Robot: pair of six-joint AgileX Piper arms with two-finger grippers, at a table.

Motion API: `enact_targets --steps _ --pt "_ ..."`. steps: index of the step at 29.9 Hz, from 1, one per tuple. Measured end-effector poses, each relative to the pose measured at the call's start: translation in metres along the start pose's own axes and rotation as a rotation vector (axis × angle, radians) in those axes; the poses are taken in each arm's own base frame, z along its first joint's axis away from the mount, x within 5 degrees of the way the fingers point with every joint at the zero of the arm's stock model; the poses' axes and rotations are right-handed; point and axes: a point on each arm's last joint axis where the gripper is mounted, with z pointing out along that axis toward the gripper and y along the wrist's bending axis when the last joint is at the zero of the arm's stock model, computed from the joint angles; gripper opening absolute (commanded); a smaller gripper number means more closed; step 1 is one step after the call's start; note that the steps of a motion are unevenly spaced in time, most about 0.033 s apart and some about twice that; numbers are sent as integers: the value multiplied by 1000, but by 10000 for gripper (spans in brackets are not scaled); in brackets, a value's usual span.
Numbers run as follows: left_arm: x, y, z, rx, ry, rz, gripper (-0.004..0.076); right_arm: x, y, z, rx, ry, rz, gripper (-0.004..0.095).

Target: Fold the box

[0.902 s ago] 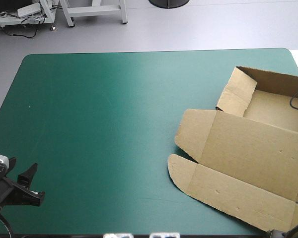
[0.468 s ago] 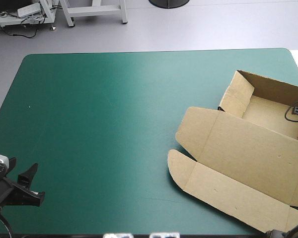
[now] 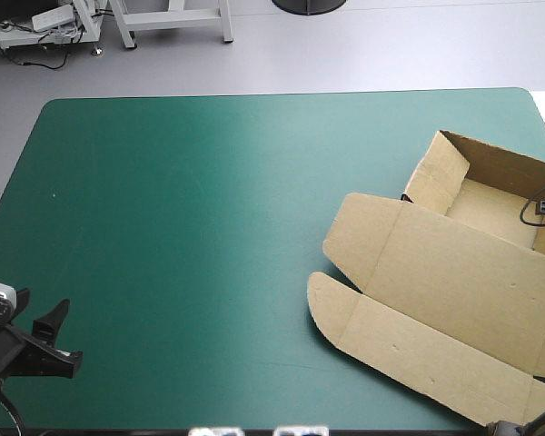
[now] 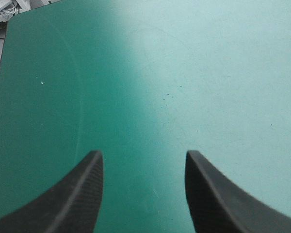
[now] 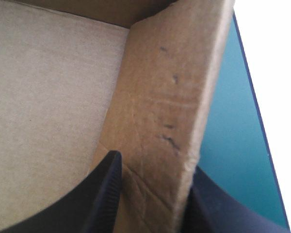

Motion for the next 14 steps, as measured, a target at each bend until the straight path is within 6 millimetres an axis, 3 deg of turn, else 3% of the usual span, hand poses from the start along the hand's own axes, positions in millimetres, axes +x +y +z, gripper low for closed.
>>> enact_targets --steps 4,7,11,14 --pt "0 0 0 0 1 0 370 -12 0 -18 -8 -10 -9 346" --pt "0 0 0 0 1 0 370 -23 1 -43 -6 -47 -20 344" --pt "0 0 0 0 -1 0 369 -38 6 -95 -4 -148 -36 307" --pt "-1 0 0 -1 -14 0 369 -42 16 -144 -32 -258 -36 165"
